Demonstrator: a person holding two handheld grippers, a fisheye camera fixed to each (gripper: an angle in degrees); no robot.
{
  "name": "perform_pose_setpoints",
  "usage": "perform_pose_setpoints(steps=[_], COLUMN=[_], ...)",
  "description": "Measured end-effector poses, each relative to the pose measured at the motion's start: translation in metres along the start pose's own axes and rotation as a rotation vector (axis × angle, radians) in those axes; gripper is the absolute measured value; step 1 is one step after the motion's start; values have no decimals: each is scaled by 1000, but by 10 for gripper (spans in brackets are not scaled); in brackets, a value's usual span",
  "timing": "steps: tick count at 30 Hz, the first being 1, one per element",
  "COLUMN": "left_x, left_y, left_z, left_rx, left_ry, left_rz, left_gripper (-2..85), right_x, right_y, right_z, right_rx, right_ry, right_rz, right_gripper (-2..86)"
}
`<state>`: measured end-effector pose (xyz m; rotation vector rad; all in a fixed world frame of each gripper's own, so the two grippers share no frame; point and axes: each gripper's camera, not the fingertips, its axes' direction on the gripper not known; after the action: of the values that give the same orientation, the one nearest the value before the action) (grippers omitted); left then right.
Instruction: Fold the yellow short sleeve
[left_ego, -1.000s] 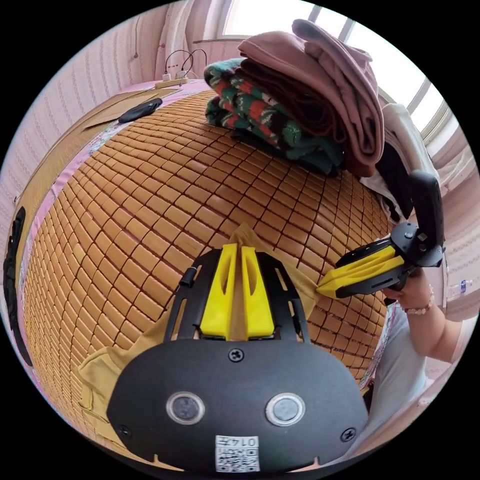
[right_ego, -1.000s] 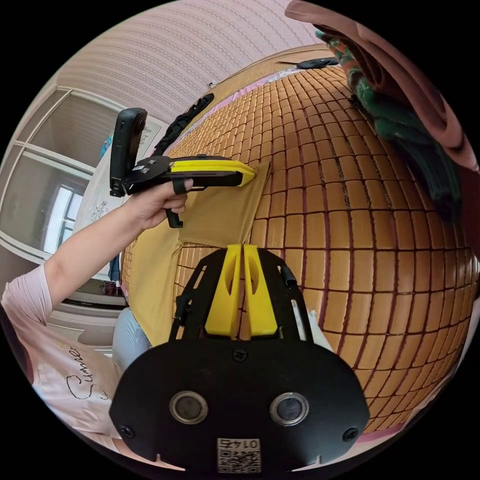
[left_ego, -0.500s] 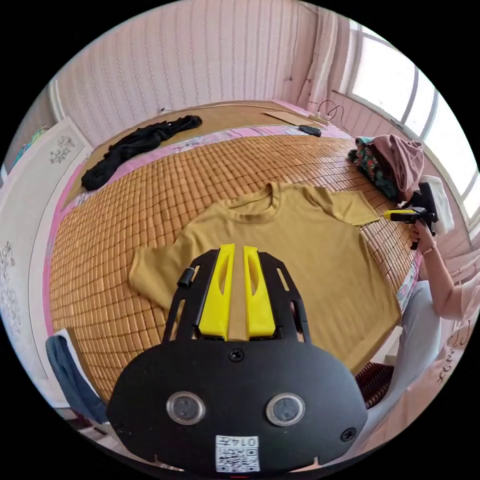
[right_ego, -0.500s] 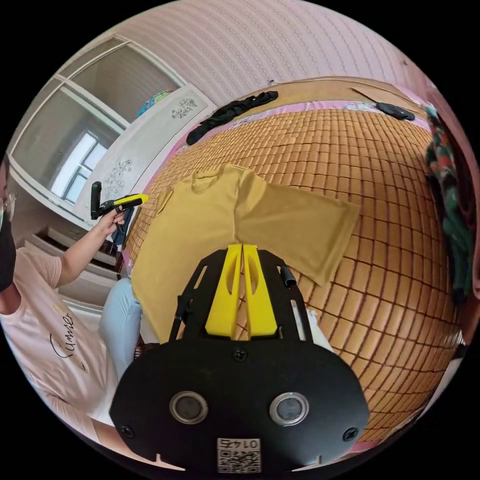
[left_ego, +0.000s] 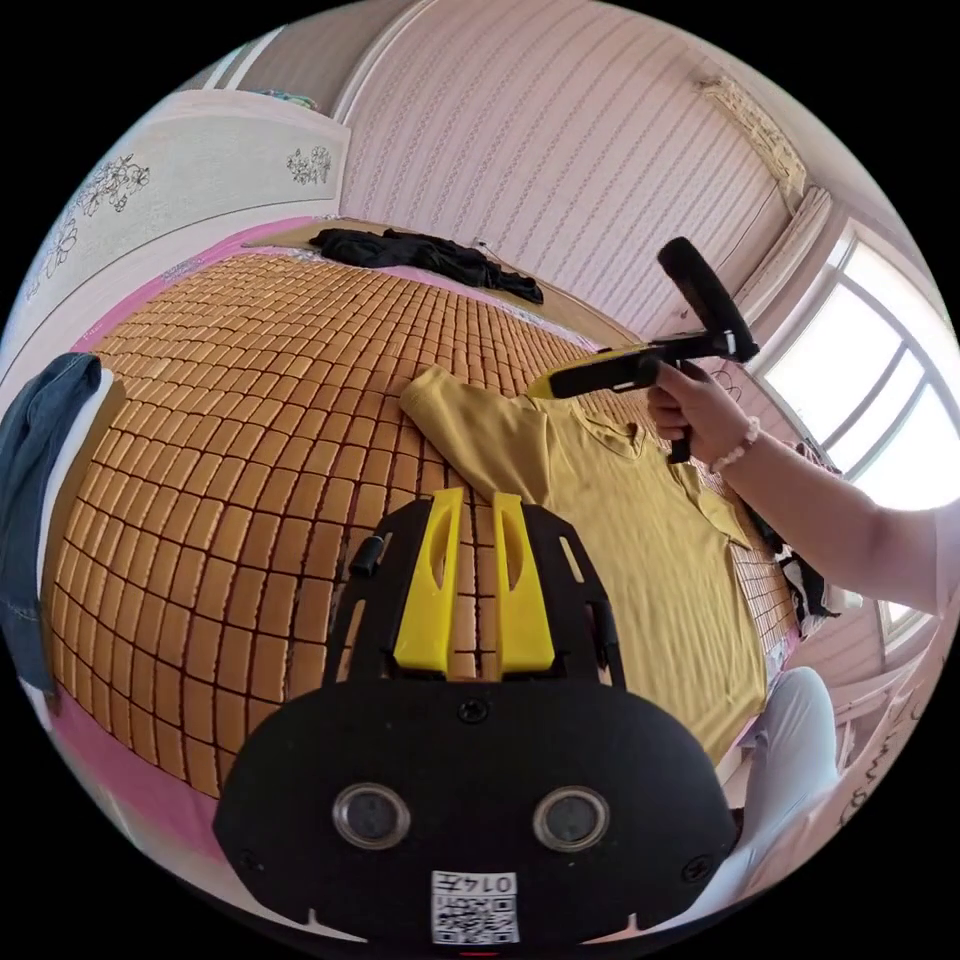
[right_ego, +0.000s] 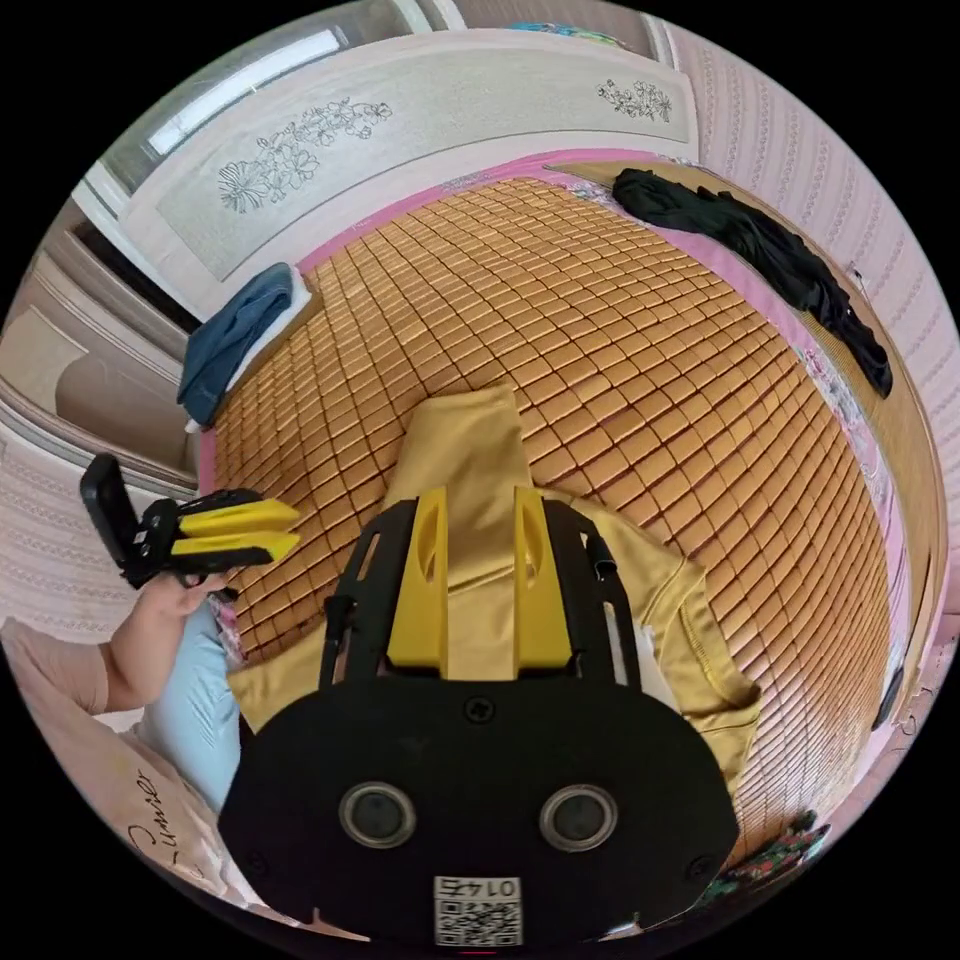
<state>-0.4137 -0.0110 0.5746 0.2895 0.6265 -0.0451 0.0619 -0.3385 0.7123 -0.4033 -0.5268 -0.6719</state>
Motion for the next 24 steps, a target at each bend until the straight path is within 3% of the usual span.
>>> perform_pose_setpoints(steps=[4, 6, 9, 13, 17, 21, 24], left_x=[-12, -18, -34, -47, -55, -54, -45], left_y=[-15, -17, -22, -27, -29, -31, -35], left_z=[-28, -33, -42, -68, -87, -106, -118], left_rx=[4, -1, -36, -9, 10, 31, 33], left_ry=[53, 35, 91, 64, 92, 104, 120], left_rz=[43, 51, 9, -15, -42, -32, 35], left_gripper=[56, 57, 62, 63, 63, 63, 63], right_x=[8, 6, 2, -11, -23, -35, -45], right_y=[-54, -63, -83, -118, -140, -137, -105], right_z=[60, 70, 79, 106, 127, 116, 80], right_rx=[-183, -170, -124, -121, -141, -109, 12], right_ry=[-26, -56, 32, -27, 125, 35, -191], right_rz=[59, 48, 66, 54, 39, -20, -115], right_gripper=[84, 50, 94, 123, 25, 2, 1])
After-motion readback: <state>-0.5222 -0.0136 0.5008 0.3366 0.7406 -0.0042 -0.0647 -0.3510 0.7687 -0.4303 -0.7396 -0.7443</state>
